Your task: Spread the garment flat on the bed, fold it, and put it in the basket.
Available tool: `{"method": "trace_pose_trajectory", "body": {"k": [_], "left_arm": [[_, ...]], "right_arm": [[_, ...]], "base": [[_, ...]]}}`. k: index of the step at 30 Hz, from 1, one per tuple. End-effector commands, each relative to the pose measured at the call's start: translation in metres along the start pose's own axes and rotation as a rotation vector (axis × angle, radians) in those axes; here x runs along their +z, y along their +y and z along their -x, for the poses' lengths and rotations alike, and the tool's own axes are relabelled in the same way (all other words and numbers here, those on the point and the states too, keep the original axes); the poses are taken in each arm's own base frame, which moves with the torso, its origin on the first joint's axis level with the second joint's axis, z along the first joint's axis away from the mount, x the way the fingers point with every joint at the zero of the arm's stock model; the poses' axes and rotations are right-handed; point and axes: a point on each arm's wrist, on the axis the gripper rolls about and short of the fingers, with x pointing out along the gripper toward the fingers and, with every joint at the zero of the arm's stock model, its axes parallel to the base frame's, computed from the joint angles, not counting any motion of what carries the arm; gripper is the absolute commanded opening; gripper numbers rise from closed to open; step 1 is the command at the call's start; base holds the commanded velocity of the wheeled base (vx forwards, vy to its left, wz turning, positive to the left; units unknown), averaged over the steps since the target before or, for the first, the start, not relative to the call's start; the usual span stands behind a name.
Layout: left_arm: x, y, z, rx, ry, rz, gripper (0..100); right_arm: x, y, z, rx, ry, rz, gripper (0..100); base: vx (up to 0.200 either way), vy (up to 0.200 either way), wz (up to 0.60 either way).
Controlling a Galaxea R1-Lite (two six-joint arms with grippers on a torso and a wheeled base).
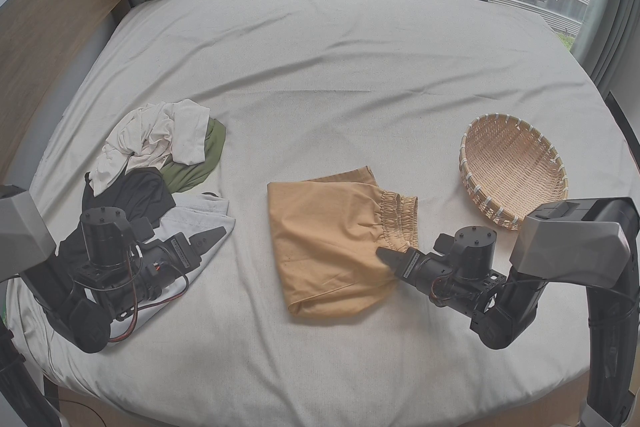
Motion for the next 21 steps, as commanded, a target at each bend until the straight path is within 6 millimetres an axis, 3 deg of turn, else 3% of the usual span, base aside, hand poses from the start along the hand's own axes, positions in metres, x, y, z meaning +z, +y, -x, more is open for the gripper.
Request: {"method": "trace_pose_trajectory", "body": {"k": [1,4,12,21], "left_arm": [[-0.002,0.009,0.004,0.022,0.013,-0.019,100],[-0.003,0.01,0.006,0.015,0.012,-0.022,100],[-0.002,0.014,0.011,0.016,-0.018,-0.046,100],[-0.001,0.013,0.013,0.004,-0.037,-0.054,100]], "right_arm": [[0.0,0.005,0.002,0.014,0.001,0.004,0],[0.001,0.014,0.004,0.042,-0.006,0.01,0],[0.03,0.079,0.038,0.219,-0.069,0.043,0],[0.047,0.106,0.057,0.282,-0.113,0.091,0]], "base": [[0.0,0.0,0.0],[0.0,0.0,0.0],[0.0,0.0,0.0],[0.0,0.0,0.0]]}}
